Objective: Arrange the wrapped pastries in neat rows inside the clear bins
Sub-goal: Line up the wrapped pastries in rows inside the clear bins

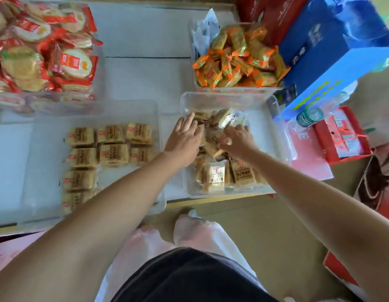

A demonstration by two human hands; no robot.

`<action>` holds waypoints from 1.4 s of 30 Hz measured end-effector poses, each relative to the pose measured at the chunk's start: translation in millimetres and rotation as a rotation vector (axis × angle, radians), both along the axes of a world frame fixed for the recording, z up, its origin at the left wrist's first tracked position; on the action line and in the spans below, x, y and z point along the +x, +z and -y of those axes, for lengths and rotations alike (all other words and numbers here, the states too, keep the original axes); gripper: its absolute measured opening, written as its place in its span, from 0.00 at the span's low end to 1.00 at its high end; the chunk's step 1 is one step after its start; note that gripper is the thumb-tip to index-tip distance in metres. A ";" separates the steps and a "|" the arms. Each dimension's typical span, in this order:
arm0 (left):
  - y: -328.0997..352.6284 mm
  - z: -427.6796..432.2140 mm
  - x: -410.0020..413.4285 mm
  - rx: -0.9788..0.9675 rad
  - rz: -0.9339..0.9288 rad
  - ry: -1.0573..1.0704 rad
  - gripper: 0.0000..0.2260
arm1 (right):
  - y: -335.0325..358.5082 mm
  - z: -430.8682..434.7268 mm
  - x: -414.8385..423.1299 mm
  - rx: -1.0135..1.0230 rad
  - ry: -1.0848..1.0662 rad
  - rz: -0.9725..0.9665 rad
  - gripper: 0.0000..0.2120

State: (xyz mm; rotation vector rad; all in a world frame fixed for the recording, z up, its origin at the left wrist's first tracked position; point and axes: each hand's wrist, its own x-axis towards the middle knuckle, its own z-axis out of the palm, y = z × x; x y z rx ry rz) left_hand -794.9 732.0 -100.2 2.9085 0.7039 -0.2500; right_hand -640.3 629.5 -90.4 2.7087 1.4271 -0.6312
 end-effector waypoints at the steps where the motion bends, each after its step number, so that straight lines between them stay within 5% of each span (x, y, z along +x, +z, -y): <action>1: -1.5 1.0 4.9 -0.003 -0.037 0.025 0.28 | 0.8 -1.4 2.5 0.013 0.012 -0.035 0.20; 5: -6.0 0.1 21.1 -0.069 -0.109 0.141 0.26 | 5.0 1.3 12.4 0.076 0.103 -0.156 0.15; 12: -7.0 -16.3 36.7 -0.214 -0.175 0.139 0.14 | 0.4 1.5 23.8 0.068 0.022 -0.371 0.27; 24: 10.6 -17.3 29.9 -0.282 -0.268 0.092 0.28 | 6.0 4.5 49.1 0.236 -0.027 -0.482 0.22; 38: 2.4 4.8 39.9 -0.273 0.140 0.184 0.25 | -0.1 28.5 61.6 0.384 -0.110 -0.523 0.21; 42: -5.2 13.9 49.4 -0.504 0.219 0.325 0.26 | 0.2 36.9 65.4 0.404 -0.118 -0.523 0.19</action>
